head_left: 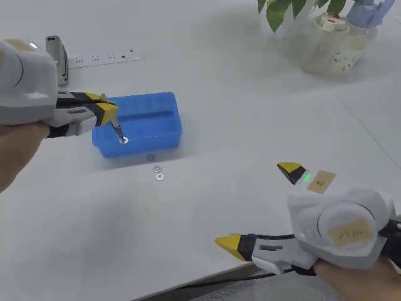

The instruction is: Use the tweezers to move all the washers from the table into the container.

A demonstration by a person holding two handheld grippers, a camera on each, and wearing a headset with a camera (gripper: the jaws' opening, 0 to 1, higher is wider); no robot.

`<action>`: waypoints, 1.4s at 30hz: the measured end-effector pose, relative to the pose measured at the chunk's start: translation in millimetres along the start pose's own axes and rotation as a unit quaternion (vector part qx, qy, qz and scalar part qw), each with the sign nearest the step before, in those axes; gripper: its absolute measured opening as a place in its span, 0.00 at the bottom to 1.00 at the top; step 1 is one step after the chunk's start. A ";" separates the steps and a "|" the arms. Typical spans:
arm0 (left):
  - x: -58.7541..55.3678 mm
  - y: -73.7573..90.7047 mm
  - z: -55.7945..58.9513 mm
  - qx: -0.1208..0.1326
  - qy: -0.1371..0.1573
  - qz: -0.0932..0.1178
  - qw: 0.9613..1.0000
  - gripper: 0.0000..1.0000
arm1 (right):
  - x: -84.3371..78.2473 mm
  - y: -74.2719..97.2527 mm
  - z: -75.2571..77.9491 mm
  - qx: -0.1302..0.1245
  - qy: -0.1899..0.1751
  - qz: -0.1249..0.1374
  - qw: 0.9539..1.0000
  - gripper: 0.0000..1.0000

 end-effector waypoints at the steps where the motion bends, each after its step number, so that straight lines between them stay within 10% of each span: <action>1: 1.3 -1.3 -1.5 0.001 -0.002 0.000 1.000 0.00 | 0.2 -0.2 0.3 -0.001 0.000 0.001 1.000 0.94; 42: -37.5 -37.5 -12.9 0.000 0.002 -0.050 0.999 0.00 | -5.4 -2.9 0.4 -0.003 0.013 -0.020 1.000 0.89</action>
Point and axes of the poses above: the centre of the closed fingertips' face, and the gripper's own axes: y roughly backward along the fingers, z roughly to its right, x roughly out of its top, the point moved 3 cm from there along y, roughly backward along the fingers, and after that the axes turned 9 degrees about -y, right-handed, at the moved point
